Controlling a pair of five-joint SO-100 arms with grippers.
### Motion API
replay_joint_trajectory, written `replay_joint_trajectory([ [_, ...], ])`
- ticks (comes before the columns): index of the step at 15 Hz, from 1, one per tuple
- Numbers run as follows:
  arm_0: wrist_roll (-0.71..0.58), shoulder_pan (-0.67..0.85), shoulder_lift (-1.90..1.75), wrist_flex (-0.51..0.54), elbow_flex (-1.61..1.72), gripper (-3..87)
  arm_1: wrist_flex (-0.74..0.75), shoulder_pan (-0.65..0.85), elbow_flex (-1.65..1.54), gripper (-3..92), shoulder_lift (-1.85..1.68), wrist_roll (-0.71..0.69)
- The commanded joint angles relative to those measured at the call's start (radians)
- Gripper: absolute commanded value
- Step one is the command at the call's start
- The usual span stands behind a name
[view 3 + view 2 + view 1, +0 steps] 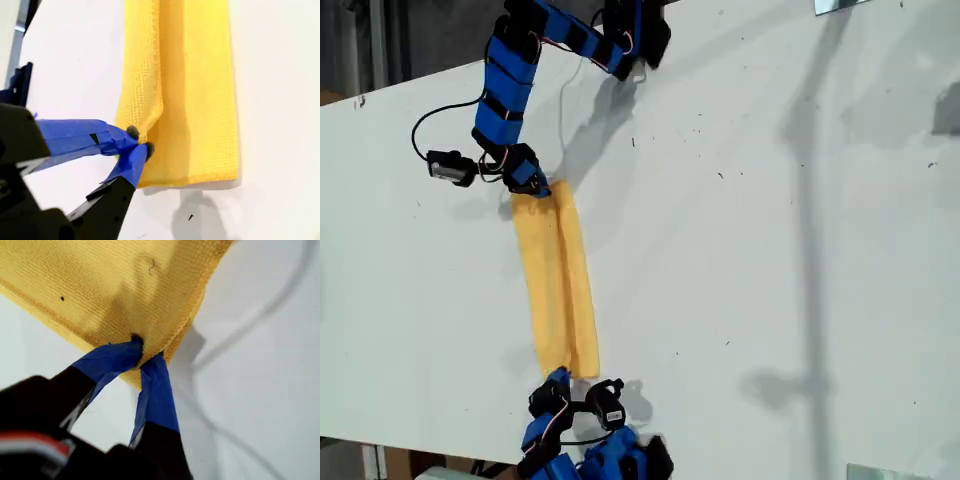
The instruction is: Grasp corners of a square towel and fold twice.
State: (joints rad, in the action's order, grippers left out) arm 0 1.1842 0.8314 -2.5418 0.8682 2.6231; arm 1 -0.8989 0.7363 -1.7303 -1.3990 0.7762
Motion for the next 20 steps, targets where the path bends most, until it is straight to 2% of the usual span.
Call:
replay_joint_trajectory([
  [1, 0.040, -0.035, -0.077, 0.055, 0.015, -2.5, -0.006, -0.029, 0.015, -0.1, -0.083, 0.014],
  [5, 0.107, -0.117, -0.242, 0.207, 0.017, -2.5, -0.008, -0.078, -0.002, -0.1, -0.110, 0.014],
  [12, 0.169, -0.144, -0.285, 0.190, 0.106, -2.5, -0.002, -0.091, -0.031, -0.1, -0.075, 0.040],
  [13, 0.173, -0.155, -0.275, 0.183, 0.106, -2.4, -0.003, -0.091, -0.029, -0.1, -0.075, 0.040],
  [15, 0.196, -0.219, -0.222, 0.137, 0.083, 7.5, -0.017, -0.092, -0.028, 16.7, -0.075, 0.035],
  [16, 0.210, -0.276, -0.126, 0.117, 0.026, 9.0, -0.018, -0.091, -0.028, 23.4, -0.075, 0.038],
  [18, 0.270, -0.383, 0.086, 0.012, -0.071, 9.6, -0.026, -0.081, -0.026, 26.8, -0.069, 0.040],
  [19, 0.276, -0.408, 0.144, -0.064, -0.071, 15.4, -0.031, -0.075, -0.026, 26.5, -0.067, 0.040],
  [20, 0.287, -0.411, 0.172, -0.078, -0.066, 12.3, -0.035, -0.069, -0.026, 26.1, -0.067, 0.040],
])
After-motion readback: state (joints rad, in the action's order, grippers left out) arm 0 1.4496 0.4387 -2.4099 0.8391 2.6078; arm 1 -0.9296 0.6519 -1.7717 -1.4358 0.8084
